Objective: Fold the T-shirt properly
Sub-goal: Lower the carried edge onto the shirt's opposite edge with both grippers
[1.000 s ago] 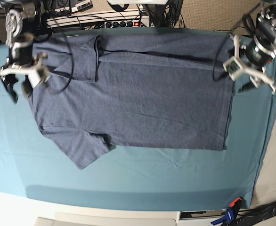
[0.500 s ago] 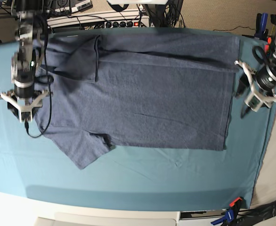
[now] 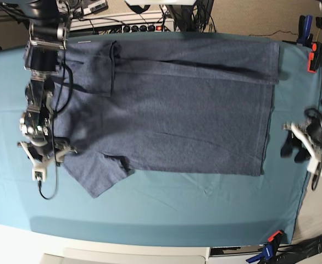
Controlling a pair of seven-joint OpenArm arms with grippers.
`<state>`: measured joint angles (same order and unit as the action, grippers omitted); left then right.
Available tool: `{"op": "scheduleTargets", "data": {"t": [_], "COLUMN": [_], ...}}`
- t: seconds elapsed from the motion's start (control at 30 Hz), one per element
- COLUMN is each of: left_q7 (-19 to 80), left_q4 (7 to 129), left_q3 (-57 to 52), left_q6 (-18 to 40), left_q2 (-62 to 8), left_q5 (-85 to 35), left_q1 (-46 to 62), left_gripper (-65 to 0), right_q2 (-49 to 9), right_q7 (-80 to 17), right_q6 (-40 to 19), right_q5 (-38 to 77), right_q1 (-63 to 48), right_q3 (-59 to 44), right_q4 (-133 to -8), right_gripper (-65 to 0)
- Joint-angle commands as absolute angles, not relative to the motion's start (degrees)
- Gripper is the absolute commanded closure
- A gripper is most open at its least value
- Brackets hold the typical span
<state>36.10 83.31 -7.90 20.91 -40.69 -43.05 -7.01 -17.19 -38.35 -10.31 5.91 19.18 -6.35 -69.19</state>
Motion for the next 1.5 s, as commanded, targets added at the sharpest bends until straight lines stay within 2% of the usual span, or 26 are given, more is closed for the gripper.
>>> {"op": "scheduleTargets", "data": {"t": [0.0, 0.2, 0.4, 0.6, 1.0, 1.4, 1.47], "left_q7": [35.20, 37.34, 38.54, 38.59, 38.59, 39.38, 39.35], "left_q4": [81.47, 64.18, 46.11, 33.10, 30.72, 30.72, 30.72], "left_q3": [-7.66, -2.94, -0.82, -0.82, -0.82, -0.82, -0.82], "left_q6": [20.91, 22.59, 23.77, 24.51, 24.99, 25.19, 25.17], "left_q2": [-41.10, -35.55, -29.15, -26.63, -26.28, -20.80, -20.86], "left_q5": [-43.83, -46.41, -47.22, -47.16, -42.11, -42.19, -42.19], "left_q1": [-9.91, -21.89, -33.30, -41.04, -40.42, -40.49, -40.51], "left_gripper": [-30.9, -30.9, -30.9, -30.9, -30.9, -30.9, -28.8], "right_q2": [-17.58, -16.84, -16.84, -16.86, -16.84, -16.86, -16.99], "right_q7": [-37.04, -37.12, -37.52, -37.17, -36.40, -36.45, -36.40], "right_q6": [-9.87, -10.33, -10.26, -10.26, -10.26, -10.26, -10.26], "right_q5": [5.52, 3.79, -1.02, -1.41, -1.56, -1.56, -1.58], "right_q1": [21.82, 25.91, 25.93, 25.71, 25.71, 25.69, 25.69], "right_q3": [-6.24, -1.67, 2.98, 3.33, 3.33, 3.33, 3.33], "right_q4": [-68.73, -62.98, -62.83, -62.83, -62.83, -62.83, -62.83], "right_gripper": [-25.7, -25.7, -25.7, -25.7, -25.7, -25.7, -25.7]}}
